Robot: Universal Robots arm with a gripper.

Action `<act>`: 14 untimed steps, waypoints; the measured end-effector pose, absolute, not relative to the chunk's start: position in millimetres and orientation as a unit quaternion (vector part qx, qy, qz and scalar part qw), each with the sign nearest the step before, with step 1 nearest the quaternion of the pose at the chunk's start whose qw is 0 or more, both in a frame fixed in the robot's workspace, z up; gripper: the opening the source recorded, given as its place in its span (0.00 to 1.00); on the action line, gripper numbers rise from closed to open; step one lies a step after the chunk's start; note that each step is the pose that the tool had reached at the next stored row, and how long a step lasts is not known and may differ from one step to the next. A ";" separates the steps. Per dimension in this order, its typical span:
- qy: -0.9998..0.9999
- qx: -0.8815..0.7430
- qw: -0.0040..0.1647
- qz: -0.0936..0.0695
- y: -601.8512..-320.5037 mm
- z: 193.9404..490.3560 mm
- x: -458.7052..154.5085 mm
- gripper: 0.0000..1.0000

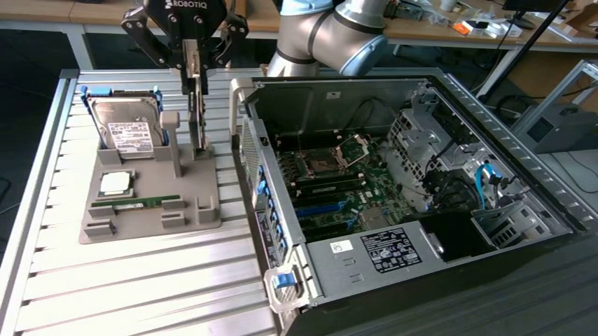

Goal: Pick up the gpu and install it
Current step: 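Pick up the gpu and move the gpu toward the slot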

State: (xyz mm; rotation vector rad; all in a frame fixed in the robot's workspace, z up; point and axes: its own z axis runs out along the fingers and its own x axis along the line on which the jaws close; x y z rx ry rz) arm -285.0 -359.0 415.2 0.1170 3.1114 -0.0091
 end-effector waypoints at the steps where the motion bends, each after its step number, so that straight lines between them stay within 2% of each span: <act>1: 0.999 0.038 0.014 -0.003 -360.5 415.2 -285.0 0.27; 5: 0.999 0.038 0.014 -0.003 -371.6 422.1 -285.0 0.27; 14: 0.999 0.038 0.014 -0.003 -373.7 429.6 -284.3 0.27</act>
